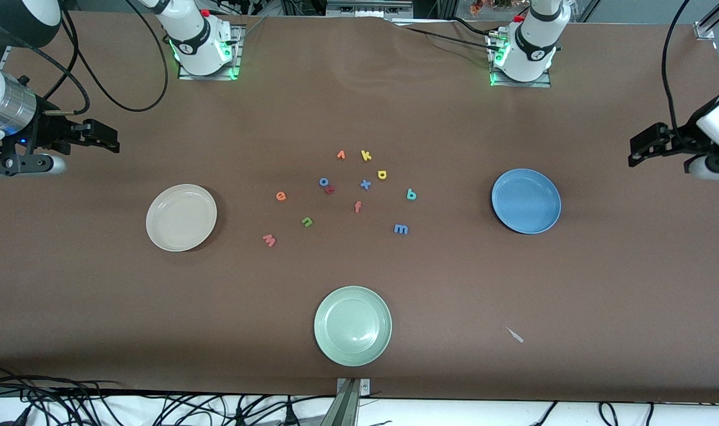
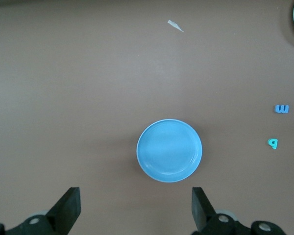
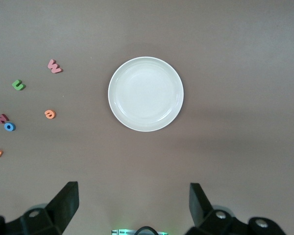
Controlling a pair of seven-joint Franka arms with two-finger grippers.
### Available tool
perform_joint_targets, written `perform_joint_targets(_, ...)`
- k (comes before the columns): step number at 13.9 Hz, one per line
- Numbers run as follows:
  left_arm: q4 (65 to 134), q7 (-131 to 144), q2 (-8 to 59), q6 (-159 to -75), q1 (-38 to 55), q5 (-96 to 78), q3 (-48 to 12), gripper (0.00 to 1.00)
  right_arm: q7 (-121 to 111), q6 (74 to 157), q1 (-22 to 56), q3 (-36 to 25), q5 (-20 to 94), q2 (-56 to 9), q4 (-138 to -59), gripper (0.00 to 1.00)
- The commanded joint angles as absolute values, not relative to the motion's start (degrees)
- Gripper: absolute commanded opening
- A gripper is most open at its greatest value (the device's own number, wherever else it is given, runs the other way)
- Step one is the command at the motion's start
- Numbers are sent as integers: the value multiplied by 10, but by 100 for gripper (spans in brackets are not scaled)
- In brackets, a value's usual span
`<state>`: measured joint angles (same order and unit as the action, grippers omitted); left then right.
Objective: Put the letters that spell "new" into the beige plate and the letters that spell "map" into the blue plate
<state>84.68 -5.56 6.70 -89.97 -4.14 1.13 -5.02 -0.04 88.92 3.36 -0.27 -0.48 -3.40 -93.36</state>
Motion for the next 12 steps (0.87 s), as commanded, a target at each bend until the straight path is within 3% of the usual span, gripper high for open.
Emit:
perform_joint_targets(1, 833, -55, 76, -906, -47, -16, -50, 100, 5, 886, 33, -4, -5, -34, -929, 100)
perform_joint_targets(12, 831, 55, 73, -899, -40, -9, -56, 100, 5, 886, 33, -4, -5, -34, -930, 100)
